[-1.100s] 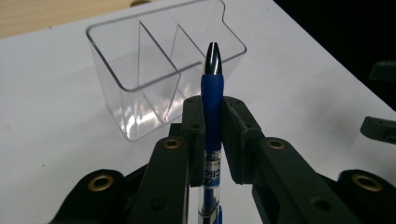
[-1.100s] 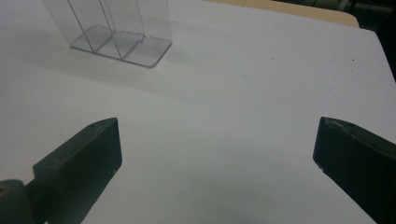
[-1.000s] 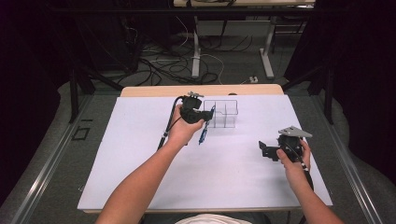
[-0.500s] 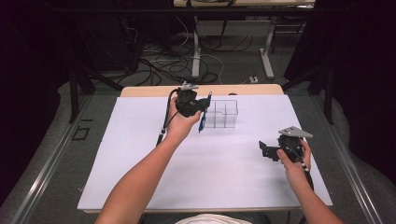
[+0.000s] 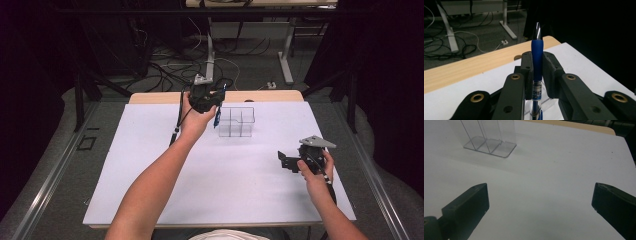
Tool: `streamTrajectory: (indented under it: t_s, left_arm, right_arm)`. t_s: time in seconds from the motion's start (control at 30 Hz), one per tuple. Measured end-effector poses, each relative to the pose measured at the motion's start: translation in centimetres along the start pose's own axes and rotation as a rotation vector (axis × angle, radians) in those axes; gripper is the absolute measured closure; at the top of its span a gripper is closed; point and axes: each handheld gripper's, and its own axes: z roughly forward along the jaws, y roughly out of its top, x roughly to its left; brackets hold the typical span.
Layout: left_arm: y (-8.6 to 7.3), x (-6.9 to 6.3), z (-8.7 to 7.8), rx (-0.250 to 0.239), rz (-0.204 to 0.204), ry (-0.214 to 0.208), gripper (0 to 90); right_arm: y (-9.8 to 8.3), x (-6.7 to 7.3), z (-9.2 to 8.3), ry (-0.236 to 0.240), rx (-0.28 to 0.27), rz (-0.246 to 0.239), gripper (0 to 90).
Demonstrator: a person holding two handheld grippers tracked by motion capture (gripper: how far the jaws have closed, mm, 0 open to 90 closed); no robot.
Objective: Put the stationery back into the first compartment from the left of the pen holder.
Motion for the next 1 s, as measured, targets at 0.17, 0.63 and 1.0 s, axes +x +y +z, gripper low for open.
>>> streamTrajectory:
  t_s: [0.17,0.63,1.0]
  left_arm:
    - [0.4,0.1,0.4,-0.026,0.0,0.007,79.7]
    - [2.0,0.7,2.2,-0.084,-0.009,0.021,79.7]
    - [2.8,1.1,3.3,-0.107,-0.016,0.037,79.7]
  right_arm:
    - [0.0,0.1,-0.1,0.0,-0.002,-0.005,0.7]
    - [0.0,0.3,-0.1,0.014,-0.003,0.0,0.8]
    - [-0.1,0.3,0.0,0.005,-0.023,0.006,0.8]
